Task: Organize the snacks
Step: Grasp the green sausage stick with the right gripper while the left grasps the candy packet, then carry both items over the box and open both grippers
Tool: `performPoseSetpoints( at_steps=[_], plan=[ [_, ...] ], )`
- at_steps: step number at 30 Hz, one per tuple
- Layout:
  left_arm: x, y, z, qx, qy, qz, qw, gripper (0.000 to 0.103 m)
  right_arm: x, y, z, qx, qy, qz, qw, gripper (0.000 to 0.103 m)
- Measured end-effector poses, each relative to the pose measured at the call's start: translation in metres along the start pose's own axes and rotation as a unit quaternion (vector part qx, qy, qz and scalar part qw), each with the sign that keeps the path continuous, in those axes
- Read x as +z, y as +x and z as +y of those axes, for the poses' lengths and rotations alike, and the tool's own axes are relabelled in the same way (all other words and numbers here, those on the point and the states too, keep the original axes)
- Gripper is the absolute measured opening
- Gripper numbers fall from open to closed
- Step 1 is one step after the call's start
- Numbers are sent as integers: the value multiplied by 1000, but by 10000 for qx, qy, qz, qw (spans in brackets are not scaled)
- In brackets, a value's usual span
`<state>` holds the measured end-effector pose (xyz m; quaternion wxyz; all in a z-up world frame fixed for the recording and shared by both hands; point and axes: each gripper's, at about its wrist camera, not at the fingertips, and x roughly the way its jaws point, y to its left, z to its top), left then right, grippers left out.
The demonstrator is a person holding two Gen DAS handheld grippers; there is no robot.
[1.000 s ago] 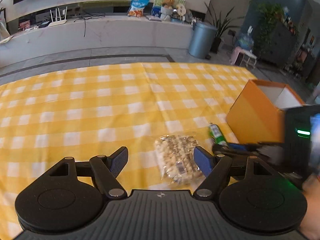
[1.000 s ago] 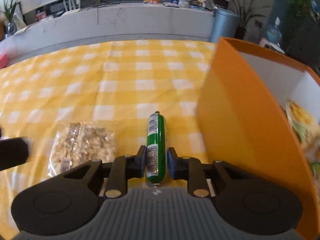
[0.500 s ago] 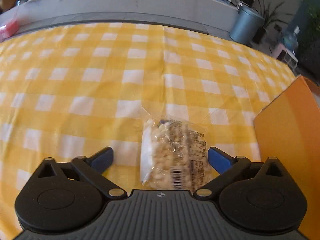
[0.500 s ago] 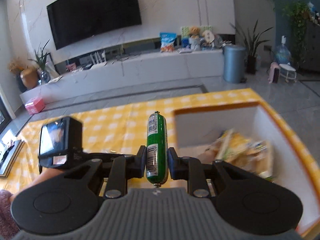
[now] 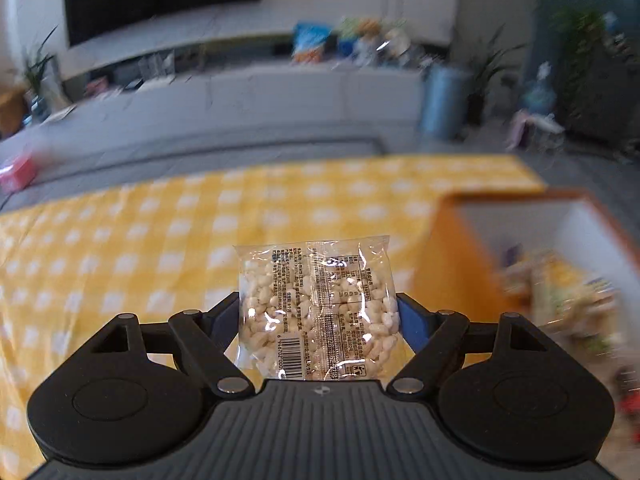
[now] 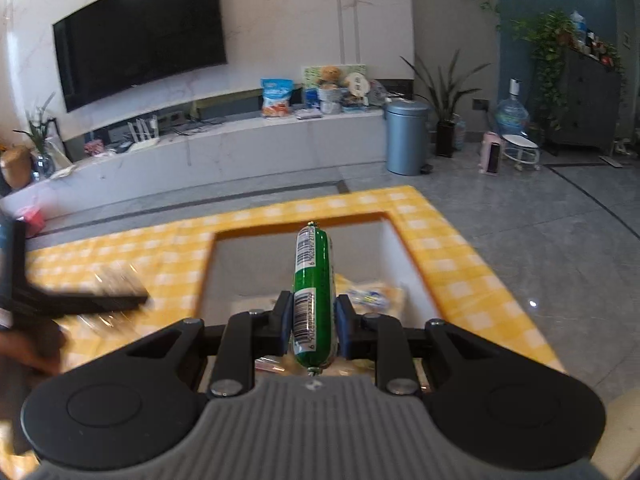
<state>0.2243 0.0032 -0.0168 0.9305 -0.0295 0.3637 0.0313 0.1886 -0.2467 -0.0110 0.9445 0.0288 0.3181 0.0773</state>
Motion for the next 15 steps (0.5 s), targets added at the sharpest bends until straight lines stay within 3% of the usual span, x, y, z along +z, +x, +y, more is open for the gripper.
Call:
performPoseSetpoints(
  at_steps=[3,6,9,13,15],
  plan=[
    [10,-33,-37,-552,224,-192,9980,92,-8,17,-20,36,233,303,9993,21],
    [14,-44,-70,-716,353,-347,9962,93,-17,29,-28,252,326,552,9976,21],
    [14,-22,-91,-689,466,-164,9964,93,-21,43,-25,458,347,709,9958,21],
    [19,9,-90,-667,490,-9,9966,93,-24,58,-12,340,118,819,9960,22],
    [22,16,-94,-578,768,130,9953,98,-23,61,-10,376,95,795,9961,46]
  ],
)
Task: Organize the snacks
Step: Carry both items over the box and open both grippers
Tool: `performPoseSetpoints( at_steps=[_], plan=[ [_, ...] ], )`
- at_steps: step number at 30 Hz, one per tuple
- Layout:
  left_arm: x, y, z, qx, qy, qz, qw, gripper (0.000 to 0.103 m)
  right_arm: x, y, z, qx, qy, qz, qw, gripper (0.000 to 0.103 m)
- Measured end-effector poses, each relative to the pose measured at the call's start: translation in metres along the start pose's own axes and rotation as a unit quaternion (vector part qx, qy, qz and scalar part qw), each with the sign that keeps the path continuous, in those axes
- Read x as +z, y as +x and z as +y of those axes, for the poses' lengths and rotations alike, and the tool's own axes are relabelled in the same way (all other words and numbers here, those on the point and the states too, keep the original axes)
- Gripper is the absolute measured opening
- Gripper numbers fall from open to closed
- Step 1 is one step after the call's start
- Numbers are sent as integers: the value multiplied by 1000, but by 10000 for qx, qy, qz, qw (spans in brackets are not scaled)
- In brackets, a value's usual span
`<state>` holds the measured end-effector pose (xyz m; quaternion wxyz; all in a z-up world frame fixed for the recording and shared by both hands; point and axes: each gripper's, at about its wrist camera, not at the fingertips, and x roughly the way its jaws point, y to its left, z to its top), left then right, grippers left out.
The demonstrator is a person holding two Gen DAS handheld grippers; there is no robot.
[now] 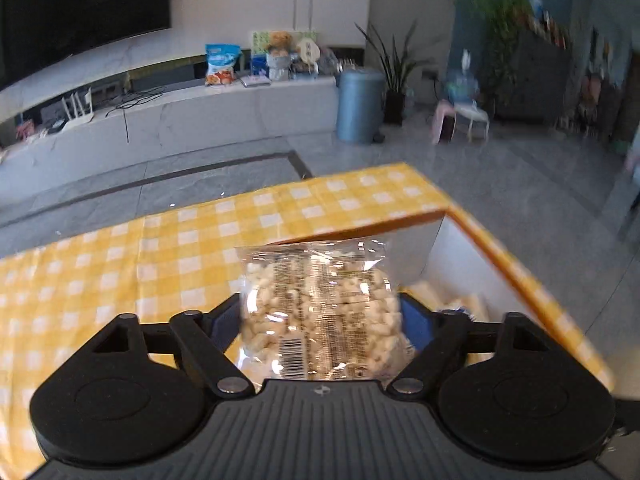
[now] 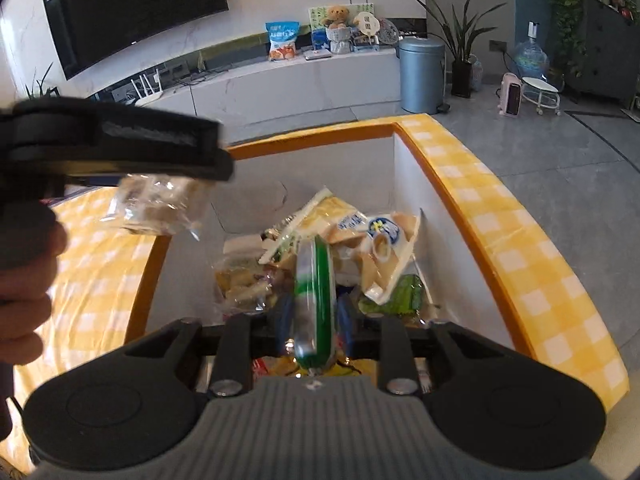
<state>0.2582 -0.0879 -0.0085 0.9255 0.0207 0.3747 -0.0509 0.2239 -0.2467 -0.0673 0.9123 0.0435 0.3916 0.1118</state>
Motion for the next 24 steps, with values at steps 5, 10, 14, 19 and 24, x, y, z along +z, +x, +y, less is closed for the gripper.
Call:
performPoseSetpoints(
  at_steps=[5,10,14,19,24],
  plan=[
    [-3,-22,-11,229,392,-510,9977,102,6,-19,8,-102,-31,-322,9994,90],
    [-6,-68,-14,32,330,-794,9963,103,-1,-47,20,-431,-53,-402,9982,99],
    [-23,-110,-17,-208,308,-966,9946,103,-14,-76,39,-825,-173,-399,9956,100],
    [-52,-143,-20,-134,115,-1054,9943,103,-43,-111,52,-947,-74,-426,9946,100],
    [-80,-155,-21,-97,17,-875,9961,103,-71,-137,64,-933,-39,-487,9944,100]
  ],
)
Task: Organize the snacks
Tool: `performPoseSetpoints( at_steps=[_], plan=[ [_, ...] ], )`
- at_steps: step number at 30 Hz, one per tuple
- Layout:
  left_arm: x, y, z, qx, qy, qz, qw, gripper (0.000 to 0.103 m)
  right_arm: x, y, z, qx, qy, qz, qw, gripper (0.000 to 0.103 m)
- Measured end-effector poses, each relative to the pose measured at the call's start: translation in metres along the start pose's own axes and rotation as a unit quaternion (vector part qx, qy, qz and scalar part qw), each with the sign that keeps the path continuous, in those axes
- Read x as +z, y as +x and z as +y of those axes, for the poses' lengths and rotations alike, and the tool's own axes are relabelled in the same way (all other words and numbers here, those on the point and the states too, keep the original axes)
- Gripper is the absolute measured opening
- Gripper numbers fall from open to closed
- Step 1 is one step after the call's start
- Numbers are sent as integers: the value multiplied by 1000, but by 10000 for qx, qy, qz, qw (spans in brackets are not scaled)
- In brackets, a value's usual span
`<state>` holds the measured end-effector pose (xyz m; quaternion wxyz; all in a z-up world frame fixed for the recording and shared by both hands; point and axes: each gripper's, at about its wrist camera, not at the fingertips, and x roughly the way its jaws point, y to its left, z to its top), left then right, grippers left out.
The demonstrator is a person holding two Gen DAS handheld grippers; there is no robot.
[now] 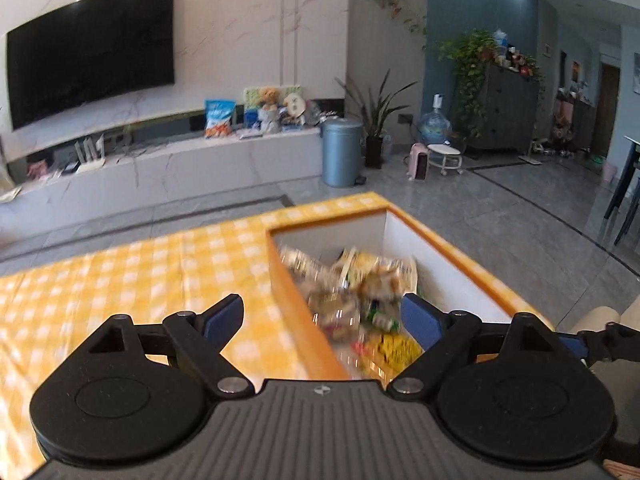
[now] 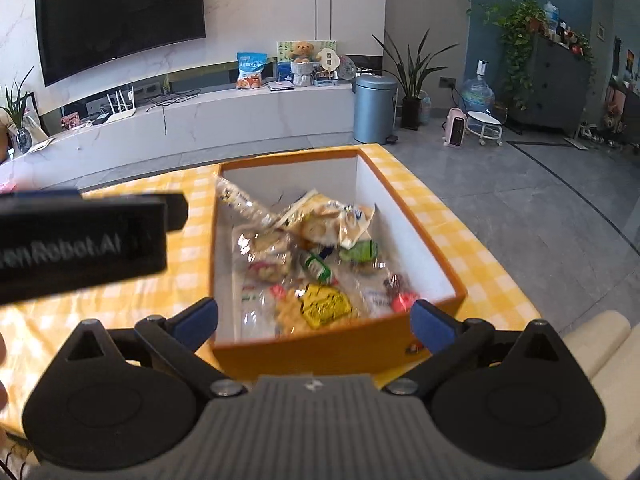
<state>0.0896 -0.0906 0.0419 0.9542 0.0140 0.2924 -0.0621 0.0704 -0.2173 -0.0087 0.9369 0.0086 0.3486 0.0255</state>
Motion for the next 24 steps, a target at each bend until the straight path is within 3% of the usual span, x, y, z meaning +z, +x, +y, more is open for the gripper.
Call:
performPoseSetpoints(
  at_steps=[7,13,24],
  plan=[
    [-28,-15,-5,45,29,71,10000,103,-31,-18,5,-3,189,39,9998,100],
    [-52,-20,-2,-36,-279,230,9993,103,-42,-26,9,-11,191,-38,9998,100],
    [-57,-29,-7,50,-478,255,9985,103,-48,-39,13,-12,118,-223,9997,100]
  ],
)
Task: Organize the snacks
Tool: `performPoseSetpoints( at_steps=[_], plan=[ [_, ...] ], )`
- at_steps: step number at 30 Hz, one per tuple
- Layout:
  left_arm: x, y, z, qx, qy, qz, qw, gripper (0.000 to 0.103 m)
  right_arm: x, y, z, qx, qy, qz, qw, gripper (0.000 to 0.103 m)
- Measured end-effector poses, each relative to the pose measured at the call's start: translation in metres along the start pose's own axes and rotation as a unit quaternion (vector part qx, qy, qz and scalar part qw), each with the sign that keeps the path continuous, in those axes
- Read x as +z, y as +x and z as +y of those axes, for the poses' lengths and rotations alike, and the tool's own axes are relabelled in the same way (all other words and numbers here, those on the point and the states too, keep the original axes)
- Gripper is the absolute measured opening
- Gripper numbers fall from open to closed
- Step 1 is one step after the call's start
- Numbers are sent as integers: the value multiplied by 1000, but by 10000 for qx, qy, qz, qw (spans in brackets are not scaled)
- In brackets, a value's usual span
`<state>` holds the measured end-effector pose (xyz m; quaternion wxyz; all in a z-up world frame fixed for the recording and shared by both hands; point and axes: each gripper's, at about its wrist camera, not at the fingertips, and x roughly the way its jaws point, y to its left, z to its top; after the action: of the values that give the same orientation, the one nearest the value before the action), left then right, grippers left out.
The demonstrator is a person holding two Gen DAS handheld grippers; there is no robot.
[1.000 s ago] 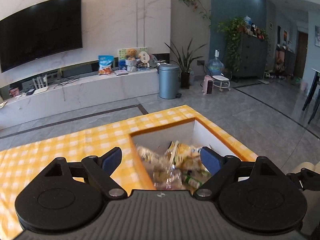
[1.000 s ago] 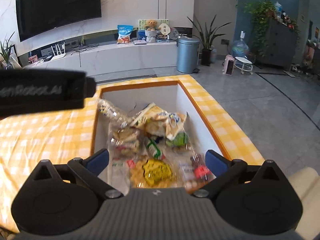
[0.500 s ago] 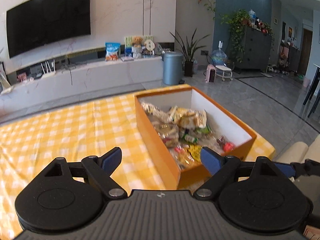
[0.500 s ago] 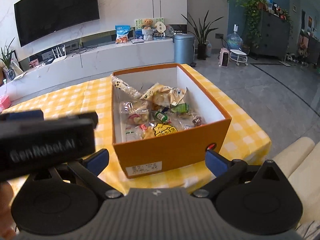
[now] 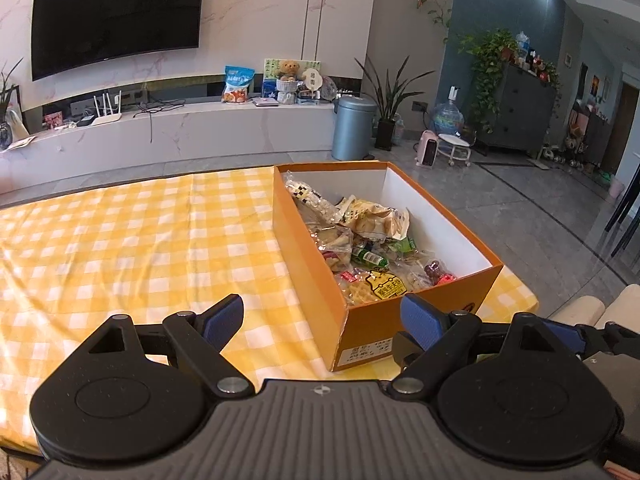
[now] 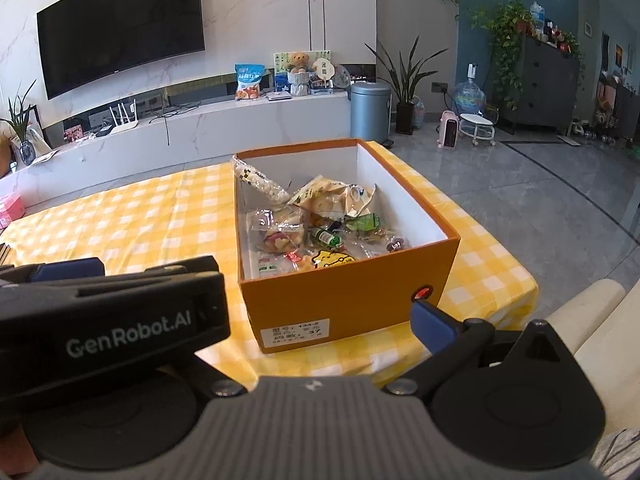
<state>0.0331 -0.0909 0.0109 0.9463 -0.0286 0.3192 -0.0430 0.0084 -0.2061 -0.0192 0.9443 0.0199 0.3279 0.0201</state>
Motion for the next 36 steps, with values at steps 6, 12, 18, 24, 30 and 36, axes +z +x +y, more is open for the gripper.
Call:
performPoseSetpoints(
  at_steps=[6,12,18,24,30,36],
  plan=[
    [1,-8,-3,165,43,-26,9999,103,2,-4,-1,73,-2,-68,10000,100],
    [2,-19,-4,204,46,-83,9997,103,4,-14,-2,125,-28,-126,9998,100],
    [4,-35,-4,230,71,-172,9996,103,4,-23,-5,432,140,-83,9989,100],
    [7,-47,-3,307,47,-311,9990,103,5,-31,-1,650,231,-101,9976,100],
    [8,-48,0,333,2,-316,9989,103,4,-35,5,551,82,-198,9983,100],
    [6,-45,3,381,-20,-330,9987,103,3,-32,9,490,23,-238,9985,100]
  ],
)
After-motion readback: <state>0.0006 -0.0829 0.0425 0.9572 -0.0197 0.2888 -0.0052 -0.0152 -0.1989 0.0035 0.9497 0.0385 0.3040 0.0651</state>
